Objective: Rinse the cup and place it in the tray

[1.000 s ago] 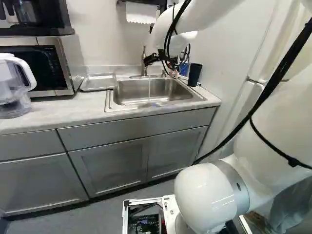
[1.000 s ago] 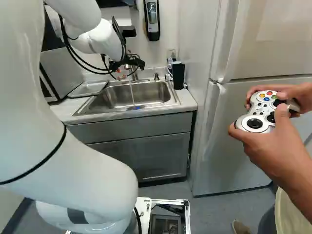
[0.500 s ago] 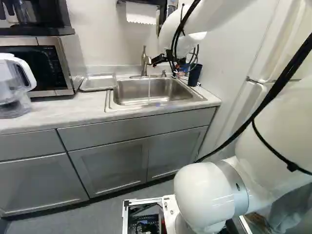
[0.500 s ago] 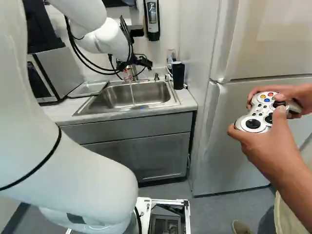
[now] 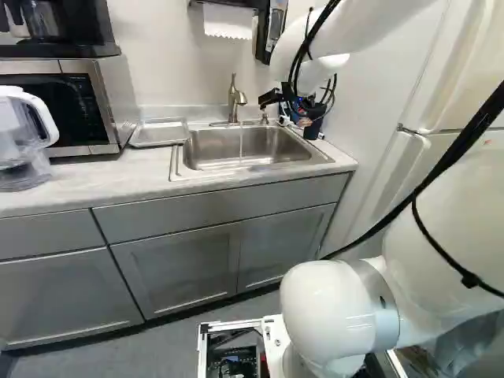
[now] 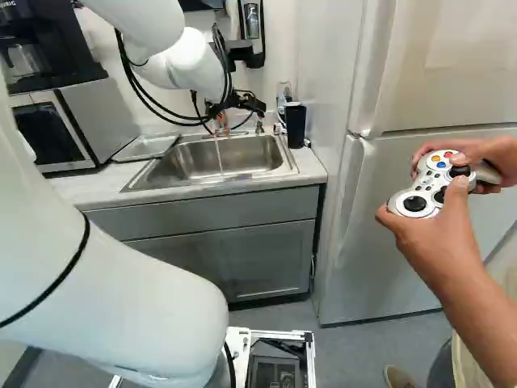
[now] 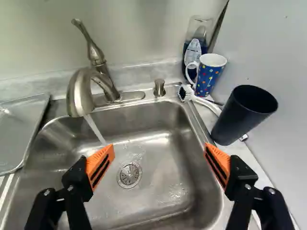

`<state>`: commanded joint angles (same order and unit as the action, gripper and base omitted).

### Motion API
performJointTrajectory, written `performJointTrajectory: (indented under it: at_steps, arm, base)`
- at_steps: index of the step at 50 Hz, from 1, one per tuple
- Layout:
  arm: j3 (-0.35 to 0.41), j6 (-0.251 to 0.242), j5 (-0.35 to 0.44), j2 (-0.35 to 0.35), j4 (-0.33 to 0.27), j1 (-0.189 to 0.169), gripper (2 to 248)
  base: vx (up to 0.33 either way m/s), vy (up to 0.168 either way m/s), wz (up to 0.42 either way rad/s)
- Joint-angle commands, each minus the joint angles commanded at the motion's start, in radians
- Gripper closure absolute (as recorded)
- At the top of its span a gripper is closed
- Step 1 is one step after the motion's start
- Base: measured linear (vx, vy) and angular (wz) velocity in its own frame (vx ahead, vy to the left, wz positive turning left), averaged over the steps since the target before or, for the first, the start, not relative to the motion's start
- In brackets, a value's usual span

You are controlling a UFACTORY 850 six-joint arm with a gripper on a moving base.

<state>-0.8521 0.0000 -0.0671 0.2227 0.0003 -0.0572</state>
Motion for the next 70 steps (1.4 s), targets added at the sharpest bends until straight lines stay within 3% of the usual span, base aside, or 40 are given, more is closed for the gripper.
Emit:
performJointTrajectory:
  at_steps: [31,60,70]
  arm:
    - [0.013,0.000,0.000,0.014,0.059,-0.108,3]
    - [-0.039,0.000,0.000,-0.080,0.170,-0.198,3]
    - [-0.045,0.000,0.009,-0.111,0.209,-0.203,3]
  base:
    - [0.000,0.000,0.000]
    - [0.000,0.000,0.000]
    - [0.000,0.000,0.000]
